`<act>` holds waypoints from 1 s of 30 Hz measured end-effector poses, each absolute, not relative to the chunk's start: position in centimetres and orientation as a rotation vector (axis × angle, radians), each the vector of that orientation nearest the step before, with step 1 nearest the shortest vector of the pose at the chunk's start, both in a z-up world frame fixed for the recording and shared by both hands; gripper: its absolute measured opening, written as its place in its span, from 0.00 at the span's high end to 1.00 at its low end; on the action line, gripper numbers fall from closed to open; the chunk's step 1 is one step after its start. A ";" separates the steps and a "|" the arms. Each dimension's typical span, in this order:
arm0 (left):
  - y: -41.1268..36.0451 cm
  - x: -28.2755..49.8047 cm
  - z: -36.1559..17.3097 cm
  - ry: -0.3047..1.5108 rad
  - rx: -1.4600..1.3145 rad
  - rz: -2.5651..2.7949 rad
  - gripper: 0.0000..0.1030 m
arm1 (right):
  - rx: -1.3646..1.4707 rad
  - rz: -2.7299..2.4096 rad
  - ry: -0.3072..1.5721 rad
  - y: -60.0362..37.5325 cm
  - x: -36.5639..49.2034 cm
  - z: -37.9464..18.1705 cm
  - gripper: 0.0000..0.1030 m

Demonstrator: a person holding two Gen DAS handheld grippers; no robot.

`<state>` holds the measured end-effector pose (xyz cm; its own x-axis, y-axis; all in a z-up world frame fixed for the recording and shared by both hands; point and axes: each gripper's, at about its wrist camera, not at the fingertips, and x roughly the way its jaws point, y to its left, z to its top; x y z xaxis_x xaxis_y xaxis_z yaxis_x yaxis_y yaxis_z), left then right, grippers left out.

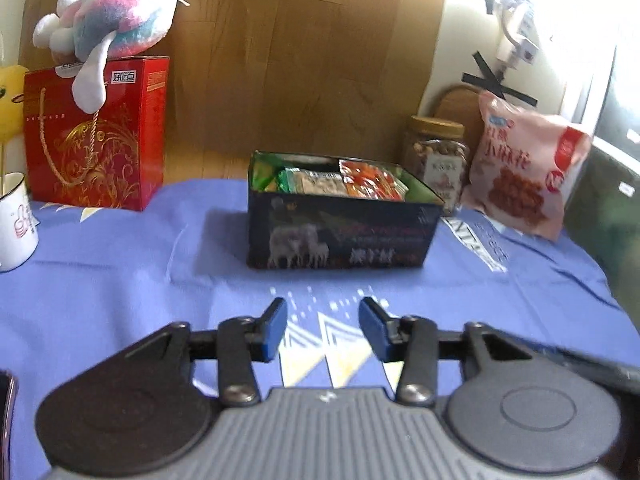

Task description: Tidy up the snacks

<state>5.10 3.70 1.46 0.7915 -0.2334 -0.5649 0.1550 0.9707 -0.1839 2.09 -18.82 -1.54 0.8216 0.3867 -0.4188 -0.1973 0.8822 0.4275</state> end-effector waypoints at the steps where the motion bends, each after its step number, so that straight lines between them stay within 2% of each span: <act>1: 3.5 4.4 1.4 0.619 -0.131 -0.202 0.50 | 0.396 0.307 0.524 -18.9 1.2 -1.7 0.50; 6: 3.1 1.5 1.6 0.579 -0.137 -0.177 0.34 | 0.428 0.263 0.535 -19.1 -1.3 -1.9 0.50; 8: 3.0 0.5 1.9 0.541 -0.126 -0.155 0.04 | 0.423 0.259 0.534 -19.1 -1.9 -1.7 0.50; 9: 2.9 0.1 2.1 0.517 -0.114 -0.142 0.01 | 0.418 0.259 0.529 -19.1 -2.2 -1.7 0.50; 15: 1.9 -1.9 3.2 0.445 -0.034 -0.112 0.00 | 0.415 0.253 0.492 -19.1 -4.2 -1.3 0.36; 19: 1.4 -2.0 3.5 0.438 -0.001 -0.094 0.00 | 0.419 0.249 0.510 -19.2 -4.3 -1.4 0.36; 23: 0.7 -1.3 3.2 0.521 0.035 -0.075 0.00 | 0.436 0.242 0.511 -19.5 -4.5 -1.2 0.35; 30: 0.9 -1.5 3.2 0.511 0.058 -0.029 0.00 | 0.441 0.253 0.532 -19.2 -4.7 -1.2 0.31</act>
<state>-1.50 0.87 3.18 0.8717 -0.0129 -0.4899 0.0419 0.9980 0.0483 -4.70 -19.23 -1.20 0.8342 0.3428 -0.4320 -0.1186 0.8765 0.4665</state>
